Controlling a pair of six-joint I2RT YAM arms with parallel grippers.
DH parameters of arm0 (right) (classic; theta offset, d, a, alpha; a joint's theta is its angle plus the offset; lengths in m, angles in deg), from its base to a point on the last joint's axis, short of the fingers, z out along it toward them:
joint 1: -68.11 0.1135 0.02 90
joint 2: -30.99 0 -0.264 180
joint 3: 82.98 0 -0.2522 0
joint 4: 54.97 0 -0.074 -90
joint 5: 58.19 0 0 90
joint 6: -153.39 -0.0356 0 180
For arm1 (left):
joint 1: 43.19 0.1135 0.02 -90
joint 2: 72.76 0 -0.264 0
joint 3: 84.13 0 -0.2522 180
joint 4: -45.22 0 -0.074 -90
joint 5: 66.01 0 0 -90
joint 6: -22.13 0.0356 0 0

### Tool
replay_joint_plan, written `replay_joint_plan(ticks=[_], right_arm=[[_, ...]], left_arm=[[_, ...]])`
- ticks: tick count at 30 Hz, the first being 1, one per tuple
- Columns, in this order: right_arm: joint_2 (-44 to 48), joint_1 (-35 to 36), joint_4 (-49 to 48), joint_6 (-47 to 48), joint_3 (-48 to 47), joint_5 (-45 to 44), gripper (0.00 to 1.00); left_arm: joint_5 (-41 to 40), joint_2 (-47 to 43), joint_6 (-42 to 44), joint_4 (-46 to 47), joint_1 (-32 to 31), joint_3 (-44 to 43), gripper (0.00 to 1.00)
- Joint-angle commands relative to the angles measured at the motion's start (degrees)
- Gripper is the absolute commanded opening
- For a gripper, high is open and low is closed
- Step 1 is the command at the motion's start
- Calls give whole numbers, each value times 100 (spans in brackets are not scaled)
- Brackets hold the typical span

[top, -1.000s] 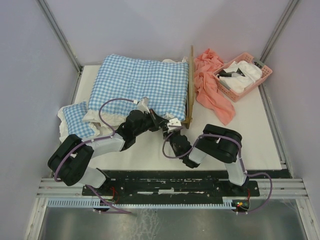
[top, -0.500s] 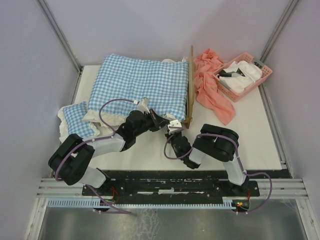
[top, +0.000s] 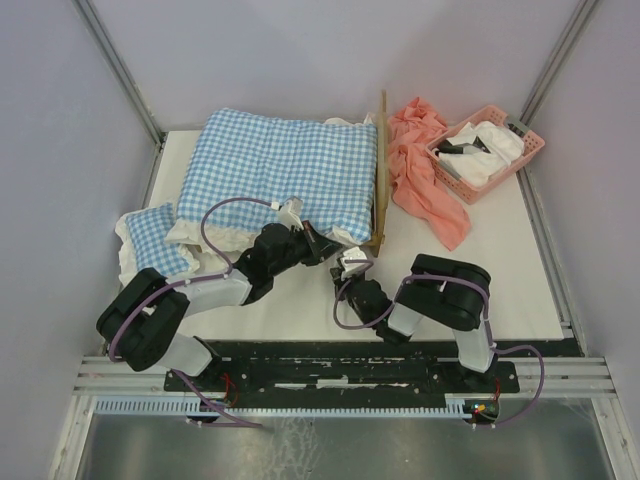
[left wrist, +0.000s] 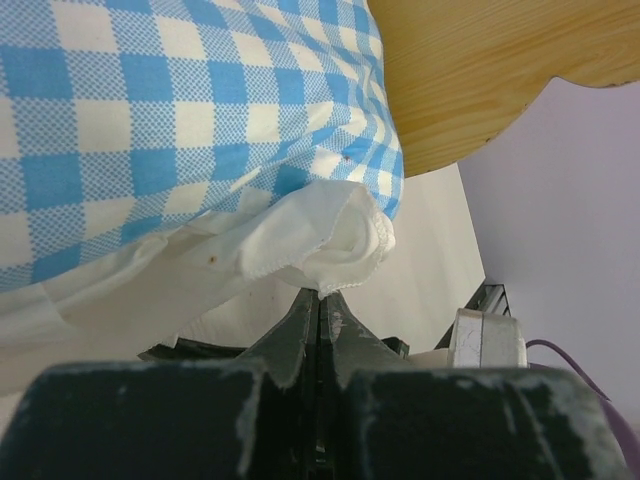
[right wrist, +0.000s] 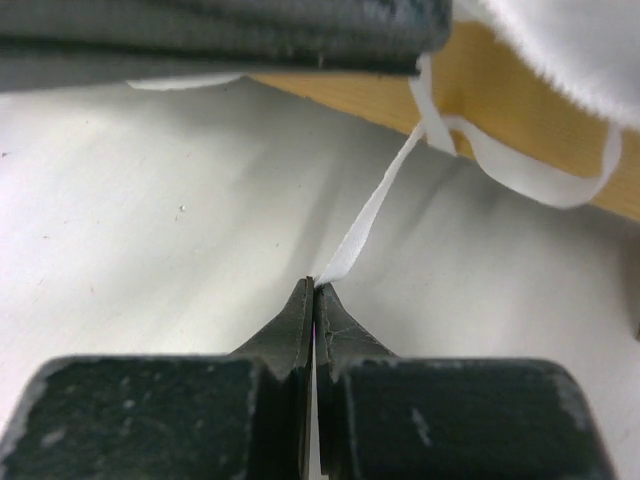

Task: Set up the pet bed
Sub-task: Tie the ropes to the bed frame.

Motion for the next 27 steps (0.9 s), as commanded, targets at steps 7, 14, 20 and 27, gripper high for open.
replay_joint_plan(ticks=[7,14,20,27], right_arm=[[213,352,774,-556,60,-598,6],[1165,344,2591,739,-442,-651,24],[1913,343,2768,1883,-69,-329,42],[2754,418,7353,5338,-1526,2593,43]], left_arm=[[130,-108,183,613,-37,56,3],[196,-35,7,803,-34,179,3],[293,111,-97,947,-45,159,3],[348,201,-275,1111,-41,174,3]])
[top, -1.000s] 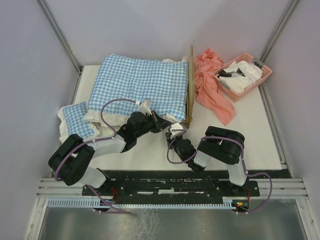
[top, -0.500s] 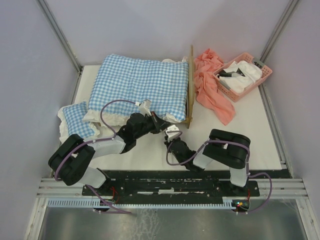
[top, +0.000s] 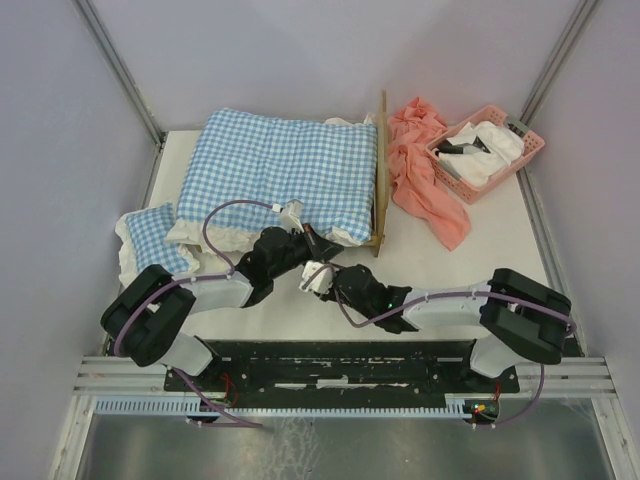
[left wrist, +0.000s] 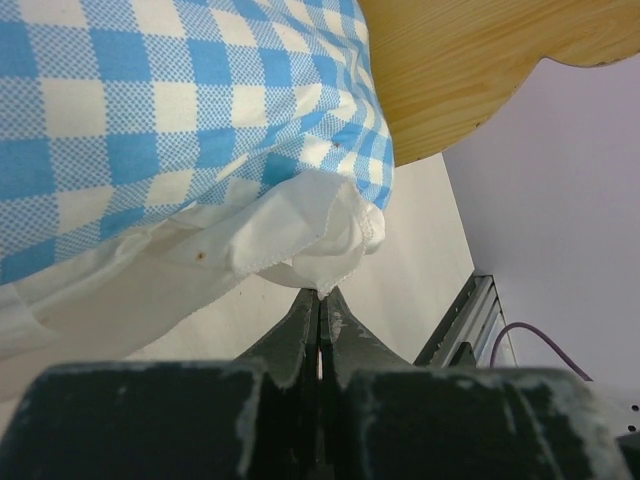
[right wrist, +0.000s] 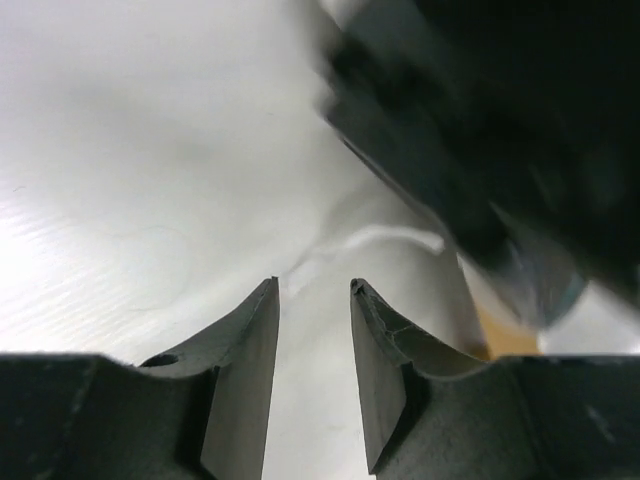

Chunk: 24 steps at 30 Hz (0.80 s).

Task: Set up the pet bed
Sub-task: Tie the ropes to the bed frame.

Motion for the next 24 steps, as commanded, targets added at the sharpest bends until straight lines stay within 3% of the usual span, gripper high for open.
replay_joint_plan(ticks=[1,7,17,24], right_arm=[[205,159,3142,3054,-1086,1723,43],[-510,149,3924,5585,-1688,473,46],[-666,-560,4118,7439,-1759,1678,49],[-1176,-639,4724,8370,-2224,1786,50]], left_arm=[[190,45,-276,563,-38,-28,3],[122,-49,-234,362,-44,-60,3],[54,-262,-273,252,-49,-82,3],[24,-142,-342,367,-44,-7,3]])
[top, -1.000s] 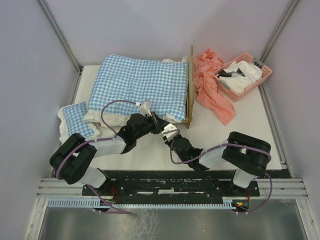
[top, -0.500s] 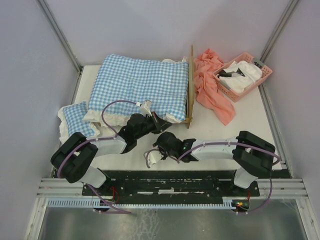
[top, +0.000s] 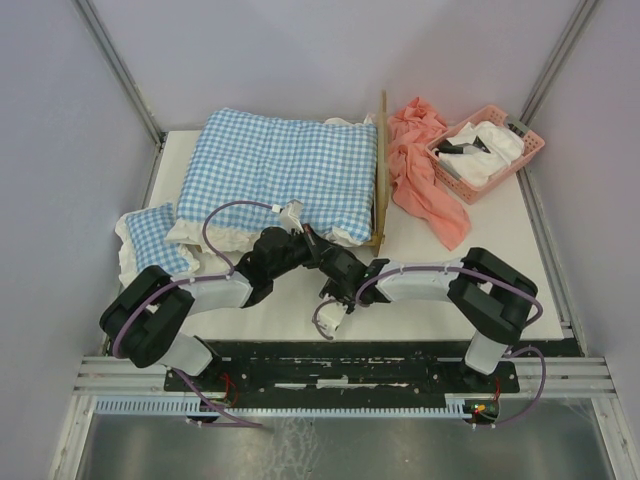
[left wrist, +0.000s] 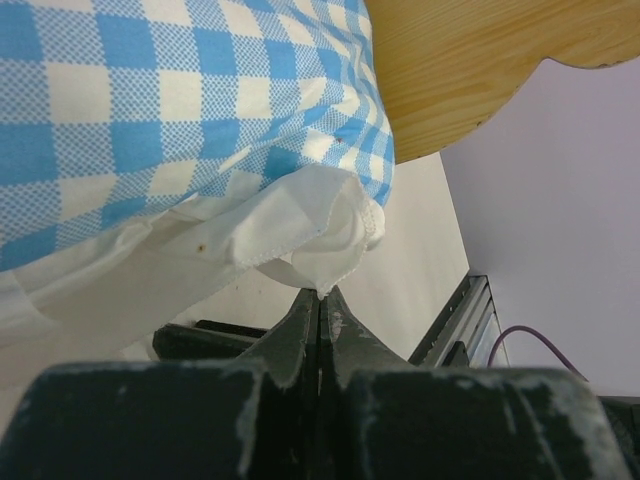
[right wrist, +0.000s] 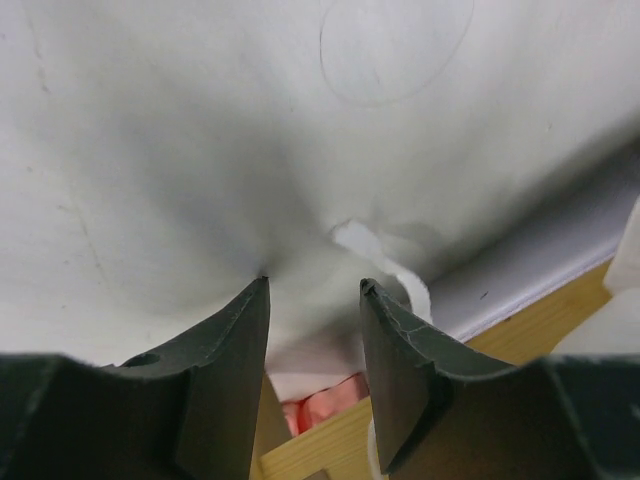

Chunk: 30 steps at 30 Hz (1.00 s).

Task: Set up the pet bed
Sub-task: Tie the ropes to the bed frame.

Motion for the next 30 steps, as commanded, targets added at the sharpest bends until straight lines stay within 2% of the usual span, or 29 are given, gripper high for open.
replay_joint_plan(ticks=[1,11,26,30], right_arm=[[-256,-13,327,842,-396,284,50],[-542,-146,821,1389,-846,293,50],[-1264,-173,1515,2156,-1600,-256,52],[-1435,-164,1594,2265,-1762,-368,47]], left_arm=[[21,-119,-197,416,-33,-7,3],[-71,-166,-167,318,-35,11,3],[-113,-167,-221,310,-31,42,3],[-161,-244,-217,238,-32,54,3]])
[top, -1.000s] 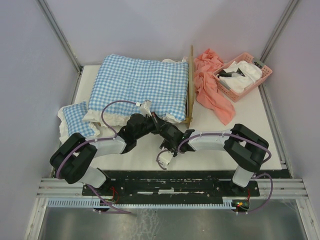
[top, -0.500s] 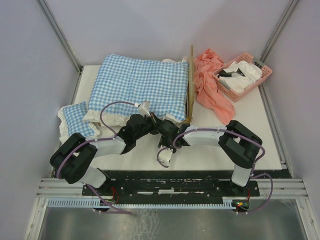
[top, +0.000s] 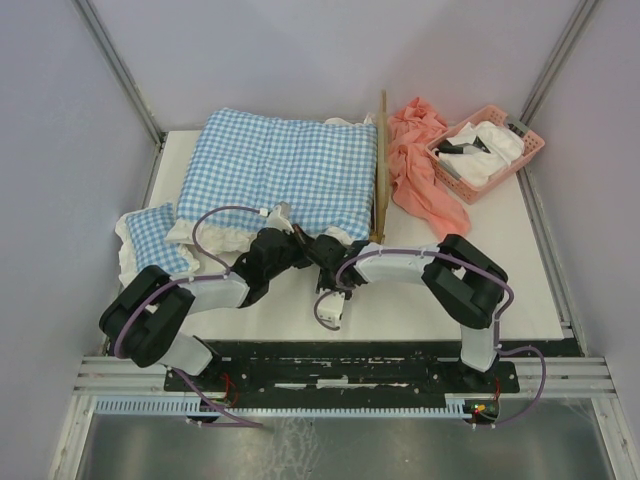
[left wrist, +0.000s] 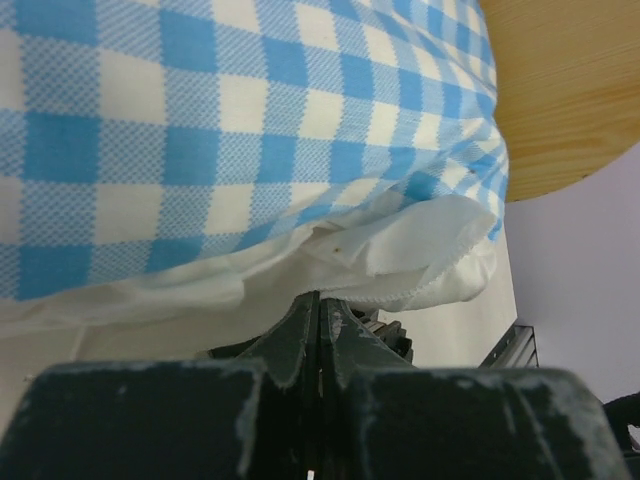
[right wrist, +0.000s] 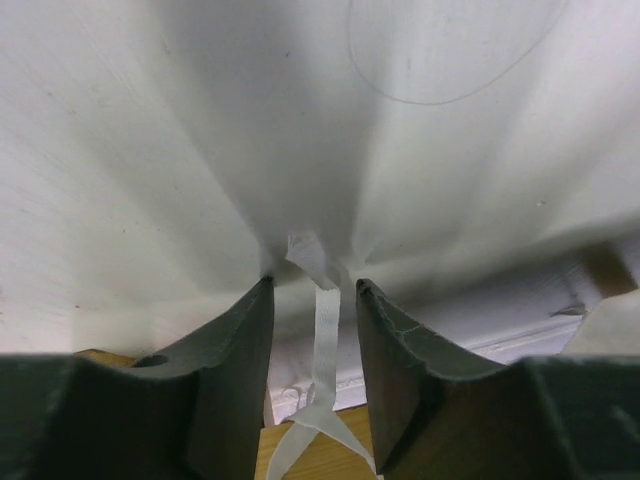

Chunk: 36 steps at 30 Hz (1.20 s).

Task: Set up the pet bed
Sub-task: Tie the ropes to the bed frame.

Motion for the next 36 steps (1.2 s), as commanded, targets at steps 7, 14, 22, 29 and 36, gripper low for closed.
replay_joint_plan(ticks=[7,14,22,29,36], right_arm=[[-248,8,530,-360,-542,230,2],[422,-110,-180,-1480,20,1492,2],[647,-208,-674,-2447,515,1765,2],[1400,-548,-1078,-4241,1049,2125,2],[1662,-679,-2055,-6809,1541,1824,2]], left_arm=[[292,-316,-183,414,-233,-82,3],[219,-298,-307,461,-238,-47,3],[170,-339,-343,524,-232,91,3],[39,-579,-69,258,-248,85,3],[11,-650,146,177,-236,218,3]])
